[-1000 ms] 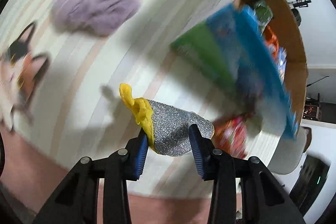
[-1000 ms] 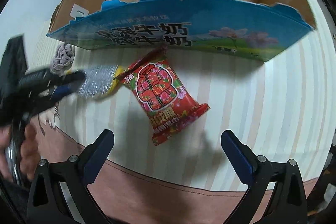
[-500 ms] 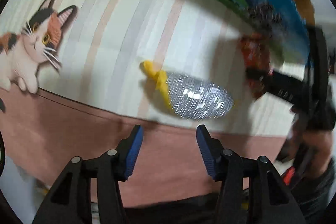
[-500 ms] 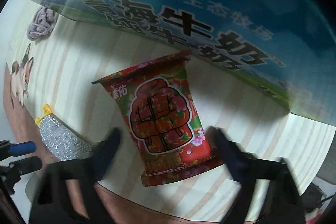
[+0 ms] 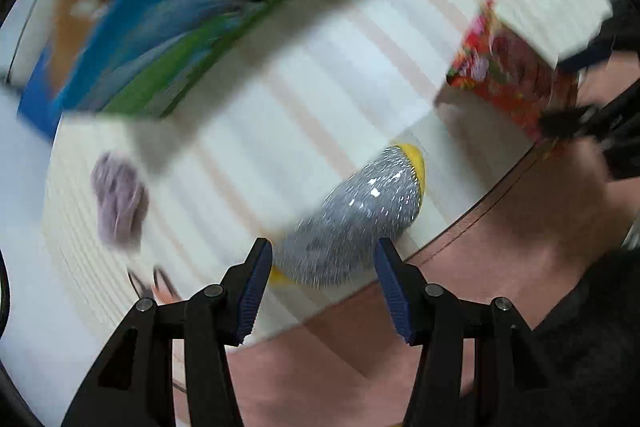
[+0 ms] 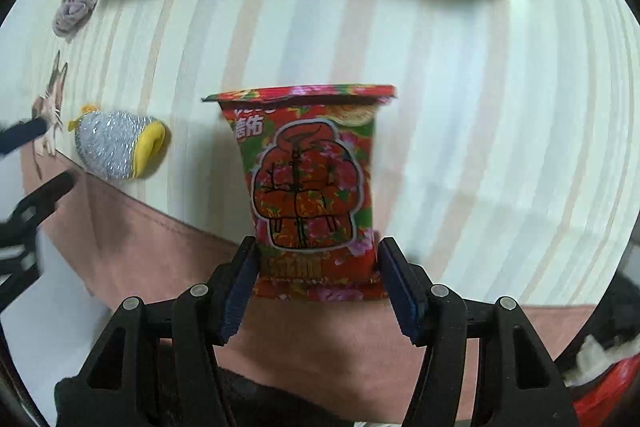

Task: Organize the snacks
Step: 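Grasp the silver scrubber with the left tool while the right tool grasps the red candy bag, then carry both items into the box and open both tools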

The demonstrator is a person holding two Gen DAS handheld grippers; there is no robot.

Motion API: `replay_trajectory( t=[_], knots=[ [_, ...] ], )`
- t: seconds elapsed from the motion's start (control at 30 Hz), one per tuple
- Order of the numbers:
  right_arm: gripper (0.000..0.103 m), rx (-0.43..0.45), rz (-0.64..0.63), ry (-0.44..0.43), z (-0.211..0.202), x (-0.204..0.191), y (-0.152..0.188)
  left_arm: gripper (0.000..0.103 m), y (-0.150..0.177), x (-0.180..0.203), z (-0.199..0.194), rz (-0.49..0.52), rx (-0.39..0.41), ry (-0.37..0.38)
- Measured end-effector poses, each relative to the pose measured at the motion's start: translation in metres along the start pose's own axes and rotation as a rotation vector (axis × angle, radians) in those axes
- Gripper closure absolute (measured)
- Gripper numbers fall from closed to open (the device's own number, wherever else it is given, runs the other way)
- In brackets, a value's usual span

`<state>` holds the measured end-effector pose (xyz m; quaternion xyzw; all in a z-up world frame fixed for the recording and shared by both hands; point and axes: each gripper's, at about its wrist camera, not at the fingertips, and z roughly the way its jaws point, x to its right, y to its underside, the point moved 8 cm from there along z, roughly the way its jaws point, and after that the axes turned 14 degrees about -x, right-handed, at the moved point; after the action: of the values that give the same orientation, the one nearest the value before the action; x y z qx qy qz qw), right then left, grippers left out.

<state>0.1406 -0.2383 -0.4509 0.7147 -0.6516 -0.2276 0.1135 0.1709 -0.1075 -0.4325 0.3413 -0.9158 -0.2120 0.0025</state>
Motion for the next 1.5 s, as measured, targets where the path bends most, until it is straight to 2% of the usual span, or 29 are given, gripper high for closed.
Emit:
replay_trajectory(
  t=[0.1, 0.17, 0.23, 0.3, 0.4, 0.43, 0.5, 0.53, 0.6, 0.63, 0.7, 0.8, 0.9, 0.97, 1.07, 1.1, 1.17, 1.2, 1.3, 1.37, 1.5],
  knots=[
    [0.033, 0.020, 0.029, -0.029, -0.006, 0.011, 0.007, 0.048, -0.011, 0.024, 0.015, 0.149, -0.075, 0.005],
    [0.033, 0.029, 0.043, -0.033, -0.010, 0.017, 0.009, 0.048, -0.014, 0.033, 0.023, 0.193, -0.107, -0.029],
    [0.033, 0.037, 0.044, -0.034, -0.014, 0.022, 0.009, 0.051, -0.016, 0.038, 0.027, 0.201, -0.109, -0.033],
    [0.033, 0.046, 0.044, -0.030, -0.017, 0.025, 0.008, 0.054, -0.014, 0.040, 0.032, 0.156, -0.116, 0.009],
    [0.033, 0.058, 0.043, -0.032, -0.017, 0.019, 0.005, 0.056, -0.013, 0.033, 0.027, 0.014, -0.101, 0.173],
    [0.033, 0.060, 0.041, -0.035, -0.019, 0.022, 0.004, 0.057, -0.012, 0.028, 0.027, -0.083, -0.102, 0.270],
    [0.033, 0.060, 0.041, -0.038, -0.017, 0.019, 0.000, 0.057, -0.008, 0.020, 0.032, -0.217, -0.115, 0.411],
    [0.033, 0.064, 0.040, -0.039, -0.013, 0.014, -0.006, 0.057, -0.005, 0.016, 0.037, -0.325, -0.129, 0.531],
    [0.033, 0.066, 0.038, -0.035, -0.009, 0.011, -0.013, 0.056, 0.002, 0.012, 0.046, -0.443, -0.148, 0.662],
    [0.033, 0.062, 0.040, -0.034, -0.006, 0.009, -0.015, 0.056, 0.005, 0.013, 0.051, -0.494, -0.156, 0.712],
    [0.033, 0.049, 0.048, -0.026, 0.001, 0.008, -0.021, 0.056, 0.011, 0.013, 0.061, -0.547, -0.157, 0.762],
    [0.031, 0.042, 0.054, 0.014, 0.008, 0.002, -0.028, 0.056, 0.017, 0.012, 0.064, -0.562, -0.131, 0.728],
    [0.031, 0.024, 0.064, 0.051, 0.015, -0.005, -0.027, 0.056, 0.000, 0.022, 0.054, -0.507, -0.132, 0.647],
    [0.031, 0.020, 0.074, 0.074, 0.022, -0.017, -0.028, 0.054, -0.001, 0.034, 0.052, -0.451, -0.128, 0.579],
    [0.034, 0.037, 0.087, 0.121, 0.027, -0.024, -0.028, 0.054, -0.017, 0.058, 0.034, -0.403, -0.119, 0.490],
    [0.038, 0.045, 0.089, 0.143, 0.031, -0.031, -0.025, 0.055, -0.022, 0.066, 0.031, -0.406, -0.115, 0.475],
    [0.045, 0.066, 0.089, 0.174, 0.032, -0.036, -0.023, 0.067, -0.027, 0.076, 0.027, -0.436, -0.104, 0.459],
    [0.051, 0.075, 0.093, 0.167, 0.032, -0.038, -0.021, 0.068, -0.010, 0.077, 0.028, -0.443, -0.101, 0.461],
    [0.054, 0.081, 0.110, 0.110, 0.026, -0.028, -0.006, 0.072, -0.007, 0.072, 0.014, -0.474, -0.072, 0.475],
    [0.054, 0.093, 0.117, 0.077, 0.017, -0.024, -0.002, 0.072, -0.003, 0.064, -0.008, -0.489, -0.028, 0.455],
    [0.054, 0.154, 0.101, -0.041, -0.028, -0.029, 0.014, 0.072, 0.007, 0.038, -0.074, -0.525, 0.099, 0.478]
  ],
)
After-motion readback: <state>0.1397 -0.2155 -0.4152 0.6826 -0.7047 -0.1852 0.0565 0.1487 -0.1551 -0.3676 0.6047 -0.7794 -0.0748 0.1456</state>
